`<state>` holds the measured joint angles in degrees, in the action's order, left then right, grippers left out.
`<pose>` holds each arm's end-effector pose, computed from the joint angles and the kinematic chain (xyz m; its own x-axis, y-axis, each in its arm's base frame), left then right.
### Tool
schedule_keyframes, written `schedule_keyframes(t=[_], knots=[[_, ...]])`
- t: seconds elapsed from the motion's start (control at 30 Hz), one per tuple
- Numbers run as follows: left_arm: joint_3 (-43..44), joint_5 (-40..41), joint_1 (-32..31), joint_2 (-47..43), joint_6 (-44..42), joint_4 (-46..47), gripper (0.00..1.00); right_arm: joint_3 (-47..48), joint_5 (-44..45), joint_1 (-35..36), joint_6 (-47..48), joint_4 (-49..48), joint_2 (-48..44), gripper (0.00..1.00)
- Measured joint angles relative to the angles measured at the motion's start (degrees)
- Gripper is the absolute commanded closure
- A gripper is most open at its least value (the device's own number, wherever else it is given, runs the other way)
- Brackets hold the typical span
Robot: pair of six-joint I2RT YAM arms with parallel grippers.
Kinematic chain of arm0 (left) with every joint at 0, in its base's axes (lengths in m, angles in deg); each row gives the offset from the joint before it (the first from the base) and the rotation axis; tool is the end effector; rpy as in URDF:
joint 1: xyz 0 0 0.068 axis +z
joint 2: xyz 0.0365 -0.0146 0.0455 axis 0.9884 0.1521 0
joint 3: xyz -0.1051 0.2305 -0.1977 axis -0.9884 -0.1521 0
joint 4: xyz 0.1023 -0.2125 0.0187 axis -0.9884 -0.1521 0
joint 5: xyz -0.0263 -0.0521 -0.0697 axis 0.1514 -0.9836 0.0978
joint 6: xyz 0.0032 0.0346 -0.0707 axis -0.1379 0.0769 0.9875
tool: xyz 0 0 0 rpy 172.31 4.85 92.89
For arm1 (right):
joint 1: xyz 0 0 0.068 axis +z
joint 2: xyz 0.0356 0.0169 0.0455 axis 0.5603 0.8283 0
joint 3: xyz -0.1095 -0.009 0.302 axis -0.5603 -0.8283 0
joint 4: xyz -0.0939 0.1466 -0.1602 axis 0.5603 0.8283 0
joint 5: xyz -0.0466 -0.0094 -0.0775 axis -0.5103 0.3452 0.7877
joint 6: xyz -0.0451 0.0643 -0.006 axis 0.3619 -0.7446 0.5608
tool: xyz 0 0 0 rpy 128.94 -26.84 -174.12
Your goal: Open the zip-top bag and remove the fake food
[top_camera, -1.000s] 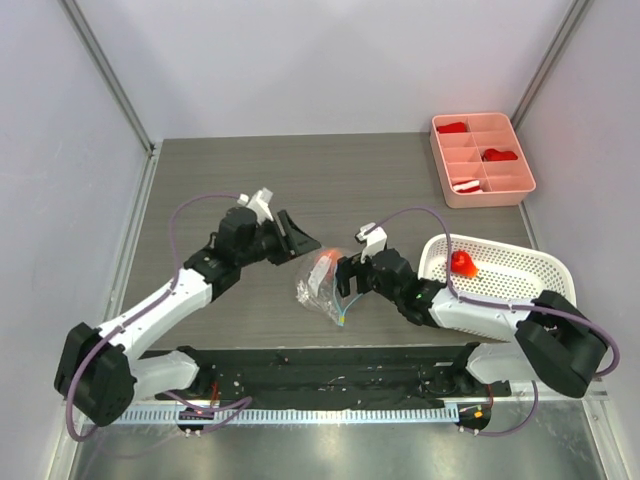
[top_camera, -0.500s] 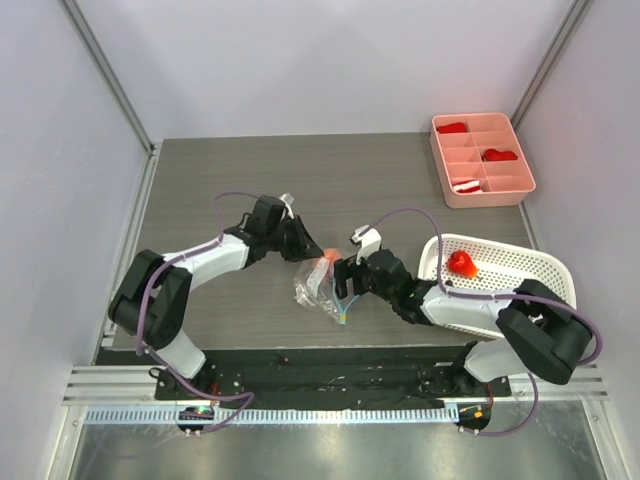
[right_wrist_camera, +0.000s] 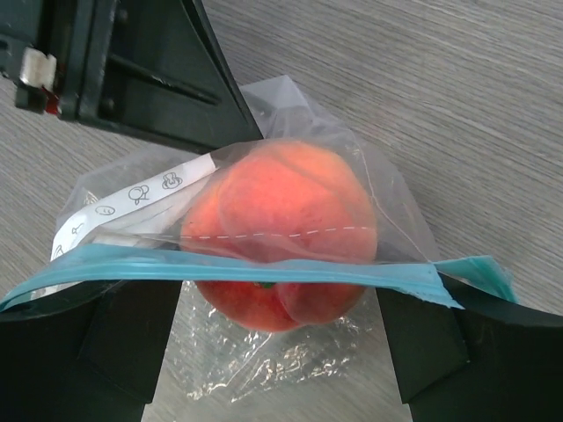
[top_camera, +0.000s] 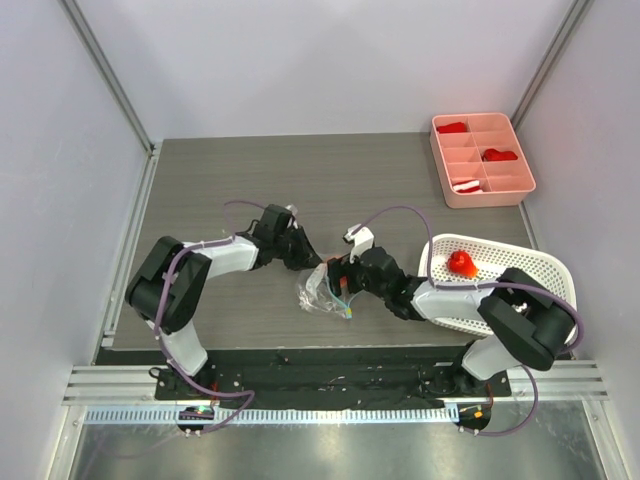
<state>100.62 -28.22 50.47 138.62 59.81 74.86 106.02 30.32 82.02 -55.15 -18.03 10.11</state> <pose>0.2917 -0.2021 0.1977 -0.9276 -0.3254 -0.1833 -0.1082 0.7041 -0.7019 0.1988 0.2101 0.2169 -0.4909 -0.1314 -0.8613 -0.5640 0.8014 0.1992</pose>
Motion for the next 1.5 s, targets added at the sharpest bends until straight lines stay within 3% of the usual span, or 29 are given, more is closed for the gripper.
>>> schedule_keyframes(t=[0.3,0.37,0.47,0.6,0.73,0.93,1.23,1.5], knots=[[-0.96,-0.83,-0.02,0.98,0.28,2.58,0.86,0.92,1.49,0.0,0.98,-1.11,2.08,0.06],[-1.51,-1.22,-0.07,0.96,0.72,3.52,0.84,1.18,1.75,0.0,1.25,-1.95,3.41,0.12],[-2.78,-1.03,0.04,0.96,1.16,4.94,0.73,2.03,2.32,0.0,1.44,-2.95,5.49,0.3],[-5.14,-0.13,0.46,-0.72,1.05,5.95,0.62,2.64,2.4,0.02,1.49,-1.95,5.57,0.63],[-6.6,0.66,0.44,-6.64,-0.46,3.17,0.55,4.44,2.71,0.02,1.4,2.93,4.09,0.71],[-6.6,1.09,0.31,-19.08,-3.5,-1.03,0.47,9.81,3.54,0.0,0.31,14.93,-1.6,0.77],[-6.91,1.49,0.28,-32.22,-4.98,-5.44,0.43,18.23,1.88,0.0,-3.91,31.93,-4.13,0.8],[-6.54,5.66,0.22,-36.0,-6.86,-13.07,0.41,22.51,0.17,0.0,-5.75,42.05,-6.51,0.8]])
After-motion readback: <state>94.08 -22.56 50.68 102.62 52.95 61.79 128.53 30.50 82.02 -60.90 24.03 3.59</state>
